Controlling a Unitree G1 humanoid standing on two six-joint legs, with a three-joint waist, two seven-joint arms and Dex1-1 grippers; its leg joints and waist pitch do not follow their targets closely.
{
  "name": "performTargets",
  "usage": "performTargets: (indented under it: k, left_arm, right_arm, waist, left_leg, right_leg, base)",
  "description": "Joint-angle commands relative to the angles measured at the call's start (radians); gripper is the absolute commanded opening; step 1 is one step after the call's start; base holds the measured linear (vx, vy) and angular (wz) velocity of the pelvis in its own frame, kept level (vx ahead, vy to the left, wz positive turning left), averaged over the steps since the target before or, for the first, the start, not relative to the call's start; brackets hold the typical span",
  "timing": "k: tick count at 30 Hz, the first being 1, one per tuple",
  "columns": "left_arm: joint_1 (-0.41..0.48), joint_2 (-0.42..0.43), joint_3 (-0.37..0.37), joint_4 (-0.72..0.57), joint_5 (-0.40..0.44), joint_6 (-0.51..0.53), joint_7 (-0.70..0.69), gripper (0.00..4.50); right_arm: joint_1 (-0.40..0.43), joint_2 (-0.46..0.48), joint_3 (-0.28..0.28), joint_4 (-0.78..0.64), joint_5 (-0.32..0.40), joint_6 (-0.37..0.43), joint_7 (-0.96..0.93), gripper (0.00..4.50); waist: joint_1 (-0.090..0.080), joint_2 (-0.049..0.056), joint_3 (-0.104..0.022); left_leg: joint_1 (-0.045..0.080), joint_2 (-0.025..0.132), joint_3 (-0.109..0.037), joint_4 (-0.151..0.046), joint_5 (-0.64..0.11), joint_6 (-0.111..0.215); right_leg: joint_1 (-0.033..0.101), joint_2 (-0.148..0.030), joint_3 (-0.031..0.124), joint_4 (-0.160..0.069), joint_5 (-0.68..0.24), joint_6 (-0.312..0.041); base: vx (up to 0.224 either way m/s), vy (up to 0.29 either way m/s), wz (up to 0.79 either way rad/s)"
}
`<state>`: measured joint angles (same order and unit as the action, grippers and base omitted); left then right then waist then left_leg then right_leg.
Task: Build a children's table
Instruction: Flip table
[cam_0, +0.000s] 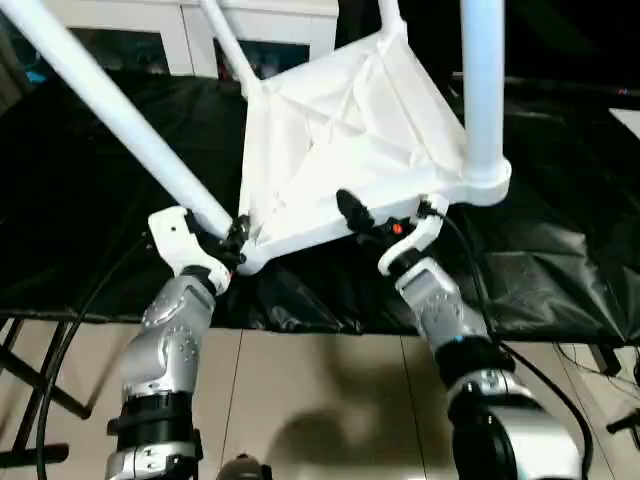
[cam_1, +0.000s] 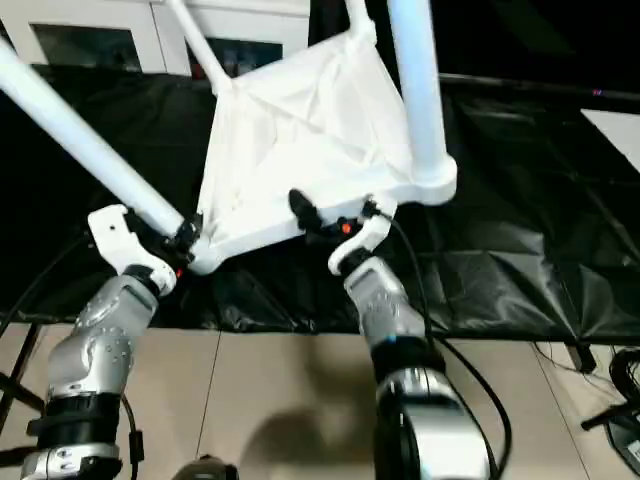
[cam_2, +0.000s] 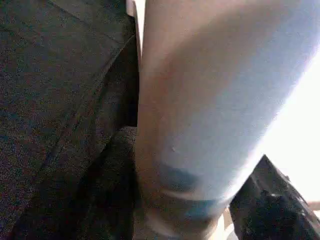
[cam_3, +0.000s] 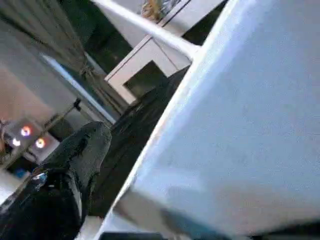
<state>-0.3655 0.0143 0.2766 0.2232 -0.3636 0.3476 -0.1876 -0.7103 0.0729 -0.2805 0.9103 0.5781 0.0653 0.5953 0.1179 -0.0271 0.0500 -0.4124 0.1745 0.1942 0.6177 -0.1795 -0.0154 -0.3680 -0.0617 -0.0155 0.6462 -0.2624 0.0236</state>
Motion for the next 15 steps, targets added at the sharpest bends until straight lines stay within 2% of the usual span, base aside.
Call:
performTargets:
  k: [1, 3, 4, 6, 8, 15]
  left_arm:
    - [-0.003, -0.04, -0.034, -0.021, -0.033, 0.0, -0.015, 2.18]
    - [-0.001, -0.047, -0.049, -0.026, -0.023, -0.007, -0.013, 2.18]
    - [0.0, -0.048, -0.056, -0.027, -0.017, -0.011, -0.013, 2.18]
    - [0.001, -0.052, -0.078, -0.03, 0.002, -0.021, -0.016, 2.18]
    - [0.002, -0.053, -0.085, -0.031, 0.009, -0.024, -0.017, 2.18]
    - [0.009, -0.053, -0.12, -0.042, 0.048, -0.049, -0.026, 2.18]
  right_arm:
    - [-0.061, -0.001, -0.069, 0.052, 0.061, 0.016, -0.005, 4.5]
    - [-0.093, -0.005, -0.111, 0.093, 0.094, 0.036, -0.007, 4.5]
    - [-0.1, -0.008, -0.12, 0.105, 0.099, 0.038, -0.009, 4.5]
    - [-0.117, -0.016, -0.139, 0.136, 0.111, 0.059, -0.016, 4.24]
    - [-0.123, -0.02, -0.142, 0.15, 0.109, 0.054, -0.016, 4.17]
    - [-0.151, -0.037, -0.214, 0.211, 0.156, 0.089, -0.008, 3.45]
  waist:
    - [-0.001, -0.002, -0.069]
    - [-0.003, -0.002, -0.068]
    - [-0.001, -0.002, -0.069]
    - [0.0, -0.004, -0.073]
    - [0.002, -0.006, -0.076]
    - [0.003, -0.008, -0.077]
  left_leg:
    - [0.041, 0.066, -0.028, -0.078, -0.048, 0.049]
    - [0.042, 0.068, -0.027, -0.078, -0.067, 0.051]
    - [0.042, 0.067, -0.026, -0.076, -0.054, 0.051]
    - [0.041, 0.067, -0.025, -0.073, -0.023, 0.061]
    - [0.038, 0.065, -0.023, -0.067, 0.015, 0.08]
    - [0.035, 0.065, -0.022, -0.063, 0.025, 0.101]
  right_leg:
    - [0.025, -0.084, 0.026, -0.053, 0.226, -0.246]
    - [0.024, -0.088, 0.026, -0.056, 0.194, -0.257]
    - [0.023, -0.085, 0.026, -0.055, 0.201, -0.255]
    - [0.023, -0.086, 0.024, -0.05, 0.234, -0.255]
    - [0.022, -0.084, 0.023, -0.045, 0.29, -0.256]
    - [0.021, -0.083, 0.022, -0.043, 0.29, -0.264]
  base:
    - [0.0, 0.0, 0.0]
    - [0.0, 0.0, 0.0]
    - [0.0, 0.0, 0.0]
    - [0.0, 0.0, 0.0]
    - [0.0, 0.0, 0.0]
    - [0.0, 0.0, 0.0]
